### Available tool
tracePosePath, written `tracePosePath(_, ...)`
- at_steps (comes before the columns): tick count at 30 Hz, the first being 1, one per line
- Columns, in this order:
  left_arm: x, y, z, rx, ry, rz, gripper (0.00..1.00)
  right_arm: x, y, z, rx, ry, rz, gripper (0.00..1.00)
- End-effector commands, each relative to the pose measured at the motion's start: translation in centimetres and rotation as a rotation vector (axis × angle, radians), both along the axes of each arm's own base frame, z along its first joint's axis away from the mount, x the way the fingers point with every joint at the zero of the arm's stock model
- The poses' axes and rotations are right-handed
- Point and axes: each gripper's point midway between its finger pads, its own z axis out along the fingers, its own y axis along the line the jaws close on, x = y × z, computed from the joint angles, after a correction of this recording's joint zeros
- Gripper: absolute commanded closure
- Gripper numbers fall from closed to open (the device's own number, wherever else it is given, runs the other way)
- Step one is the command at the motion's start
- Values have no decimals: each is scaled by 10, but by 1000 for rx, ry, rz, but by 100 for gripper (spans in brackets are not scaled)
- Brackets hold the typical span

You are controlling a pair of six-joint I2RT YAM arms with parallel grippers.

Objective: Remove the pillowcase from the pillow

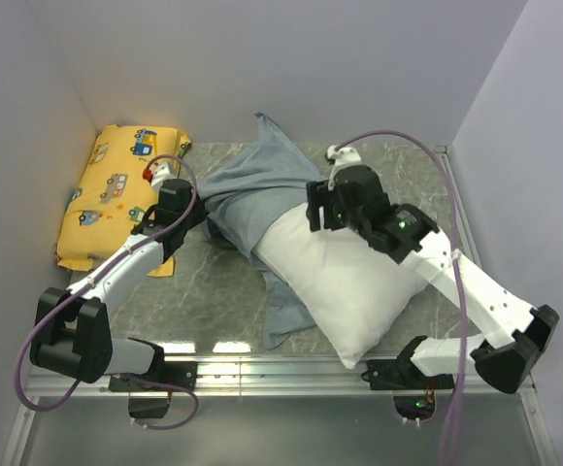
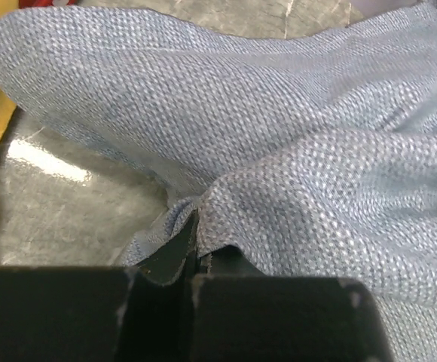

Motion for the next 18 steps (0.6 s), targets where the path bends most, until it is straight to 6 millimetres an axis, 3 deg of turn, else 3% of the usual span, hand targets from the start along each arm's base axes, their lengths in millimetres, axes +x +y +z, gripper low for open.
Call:
tracePosePath(1,14,-4,31,7,-94,-4,100,-19,6,25,-84,-153,28,24)
tracePosePath(2,14,-6,31,7,-93,-16,100,-39,25,20,-119,-160,107,23)
tracePosePath(5,13,-7,30,11,-90,-24,100,-58,41,-1,-249,-180,143,21)
tracePosePath(6,13,-8,32,8,-94,-27,100,-72,55,-6,-277,-192,194,20)
tracePosePath(15,12,-9,43,18,-106,-49,99,-94,83,-101,-602,-159,256,13)
tracePosePath(18,12,-11,47,9,-110,-57,99,-87,71,-116,-720,-174,176,9)
